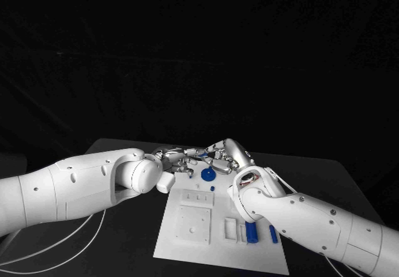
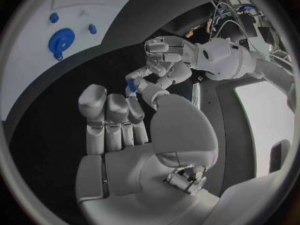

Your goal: Assemble the parts on the task board

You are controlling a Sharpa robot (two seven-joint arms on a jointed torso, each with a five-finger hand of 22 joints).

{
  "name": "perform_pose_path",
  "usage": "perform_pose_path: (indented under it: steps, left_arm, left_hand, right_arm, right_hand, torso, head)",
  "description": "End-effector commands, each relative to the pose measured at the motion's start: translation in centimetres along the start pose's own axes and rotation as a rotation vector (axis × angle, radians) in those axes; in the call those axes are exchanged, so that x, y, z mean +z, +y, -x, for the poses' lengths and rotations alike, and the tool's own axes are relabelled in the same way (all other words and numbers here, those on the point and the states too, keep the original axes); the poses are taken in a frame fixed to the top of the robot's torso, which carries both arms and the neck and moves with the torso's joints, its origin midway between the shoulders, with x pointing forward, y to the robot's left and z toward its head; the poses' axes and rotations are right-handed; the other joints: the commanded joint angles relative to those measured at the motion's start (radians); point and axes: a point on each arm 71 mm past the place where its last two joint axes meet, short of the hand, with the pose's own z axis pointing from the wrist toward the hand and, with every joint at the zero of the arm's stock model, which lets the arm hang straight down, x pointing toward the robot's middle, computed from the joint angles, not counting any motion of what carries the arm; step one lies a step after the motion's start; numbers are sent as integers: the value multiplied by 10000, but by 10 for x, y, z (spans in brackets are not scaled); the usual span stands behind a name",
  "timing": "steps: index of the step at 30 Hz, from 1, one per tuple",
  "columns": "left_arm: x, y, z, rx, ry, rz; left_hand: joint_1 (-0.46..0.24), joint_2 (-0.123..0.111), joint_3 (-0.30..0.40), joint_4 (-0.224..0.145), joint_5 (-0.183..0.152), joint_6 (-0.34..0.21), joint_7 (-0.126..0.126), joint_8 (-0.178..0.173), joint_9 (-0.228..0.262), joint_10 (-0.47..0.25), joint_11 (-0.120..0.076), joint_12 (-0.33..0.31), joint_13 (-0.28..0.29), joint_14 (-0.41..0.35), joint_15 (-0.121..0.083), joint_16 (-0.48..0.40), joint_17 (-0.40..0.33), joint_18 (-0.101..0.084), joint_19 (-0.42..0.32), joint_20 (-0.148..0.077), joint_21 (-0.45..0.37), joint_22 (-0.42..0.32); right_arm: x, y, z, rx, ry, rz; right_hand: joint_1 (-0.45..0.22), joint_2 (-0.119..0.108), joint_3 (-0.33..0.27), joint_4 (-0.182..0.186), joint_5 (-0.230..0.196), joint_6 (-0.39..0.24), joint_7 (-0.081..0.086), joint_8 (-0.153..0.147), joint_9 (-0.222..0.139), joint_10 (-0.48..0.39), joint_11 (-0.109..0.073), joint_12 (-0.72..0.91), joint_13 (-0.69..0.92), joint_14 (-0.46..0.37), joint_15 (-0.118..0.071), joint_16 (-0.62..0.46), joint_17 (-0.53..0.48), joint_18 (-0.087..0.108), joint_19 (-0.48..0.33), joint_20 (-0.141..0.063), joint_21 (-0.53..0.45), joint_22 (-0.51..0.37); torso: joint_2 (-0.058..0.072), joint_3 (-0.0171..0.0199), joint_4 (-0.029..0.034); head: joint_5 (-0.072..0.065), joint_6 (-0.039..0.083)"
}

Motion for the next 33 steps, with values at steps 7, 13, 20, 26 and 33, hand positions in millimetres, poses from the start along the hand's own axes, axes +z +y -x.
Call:
perform_pose_path:
  steps: [7,13,20,26,33]
  left_arm:
    - [0,-1,-5,53,350,8]
    - [-1,-1,-4,311,332,-48]
    - [-3,-2,4,635,73,-266]
    - [-5,-2,16,917,-232,-405]
    - [-9,-8,35,2858,-703,-1374]
  left_hand:
    - [-89,80,-20,68,-45,608,-511,24,-8,491,-47,3,-33,40,-23,-57,15,-17,-55,-57,58,186]
    - [-615,-286,-539,488,-1117,75,-297,11,-120,464,48,-271,-101,-29,49,-130,-8,-8,-89,-8,7,164]
    - [-1150,-1215,-652,1599,-3565,-710,-63,43,-32,410,257,-694,-30,-166,226,-217,-57,116,-150,173,-209,142]
    - [-969,-1929,-555,2845,-4055,-1006,31,46,12,346,333,-1002,99,-272,305,-272,-127,147,-151,245,-456,147]
    - [-488,-2156,-560,3470,-4320,-1279,180,38,9,-254,587,-1607,-121,-824,549,-907,-495,175,-469,489,-1205,-104]
  right_arm:
    - [-4,0,0,-2,-79,332]
    - [-5,-4,0,197,184,269]
    - [-8,-10,0,435,841,164]
    - [-12,-16,3,731,1222,39]
    - [-14,-27,10,1221,2081,-405]
  right_hand:
    - [-382,275,445,-616,-289,216,-31,65,37,77,-61,46,78,6,-100,3,60,-27,494,-77,190,1064]
    - [-411,349,374,-743,-315,267,-46,70,39,98,-67,71,114,6,-103,18,85,-45,479,-83,241,1069]
    - [-453,428,279,-854,-301,280,-48,72,41,90,-69,62,134,8,-107,17,98,-42,459,-88,254,1069]
    - [-475,491,192,-922,-307,284,-48,73,42,94,-66,59,146,8,-103,25,119,-34,454,-81,264,1067]
    - [-527,499,106,-942,-112,305,-59,71,43,102,-73,53,146,6,-105,13,114,-34,439,-79,233,1059]
  torso:
    - [-1,4,6]
    - [3,1,4]
    - [-2,-1,2]
    - [-4,11,-8]
    - [-3,13,-8]
  head:
    - [-4,-8]
    - [-15,-17]
    - [-21,-46]
    - [-42,-71]
    - [-110,-87]
